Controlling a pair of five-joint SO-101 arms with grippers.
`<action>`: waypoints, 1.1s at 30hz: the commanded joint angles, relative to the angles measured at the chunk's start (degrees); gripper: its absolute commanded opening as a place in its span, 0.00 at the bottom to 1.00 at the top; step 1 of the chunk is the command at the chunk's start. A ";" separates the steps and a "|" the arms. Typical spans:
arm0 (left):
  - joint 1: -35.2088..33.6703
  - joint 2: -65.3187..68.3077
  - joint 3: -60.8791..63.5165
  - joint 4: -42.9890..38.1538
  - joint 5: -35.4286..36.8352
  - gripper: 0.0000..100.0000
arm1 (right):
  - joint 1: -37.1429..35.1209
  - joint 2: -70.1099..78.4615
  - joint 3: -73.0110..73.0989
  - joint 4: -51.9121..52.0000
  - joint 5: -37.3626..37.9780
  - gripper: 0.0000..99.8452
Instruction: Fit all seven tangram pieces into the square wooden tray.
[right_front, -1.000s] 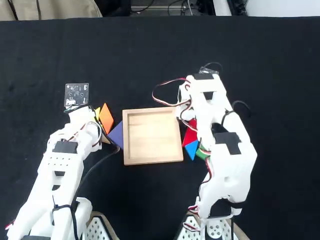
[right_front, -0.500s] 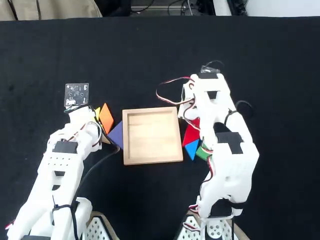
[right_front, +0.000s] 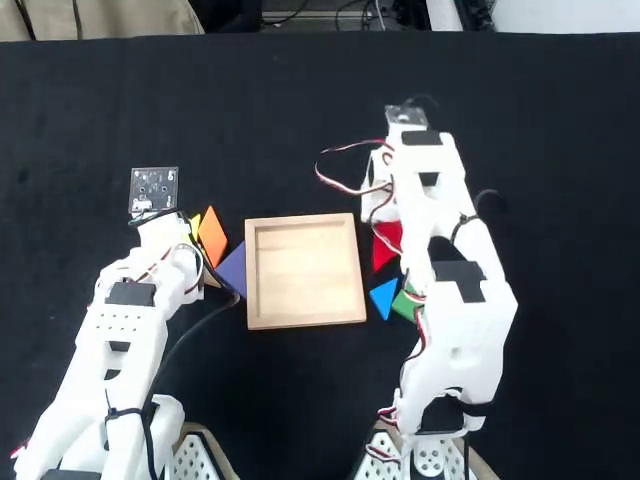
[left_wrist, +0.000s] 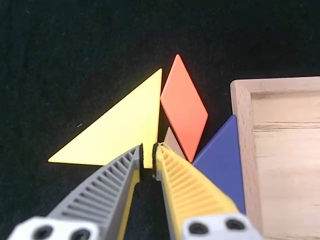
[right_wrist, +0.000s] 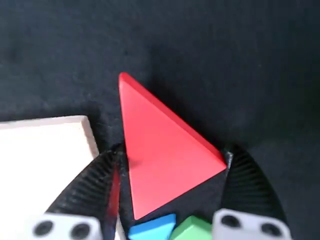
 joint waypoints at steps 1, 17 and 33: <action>0.75 0.09 -0.40 -0.79 0.00 0.06 | 1.49 0.66 -3.21 -0.97 6.68 0.20; 0.75 -0.09 -0.40 -0.79 0.00 0.06 | 5.19 16.75 -20.18 7.74 6.68 0.20; 0.13 -0.09 -0.48 -1.76 0.00 0.06 | 3.43 15.52 -34.24 22.68 21.10 0.20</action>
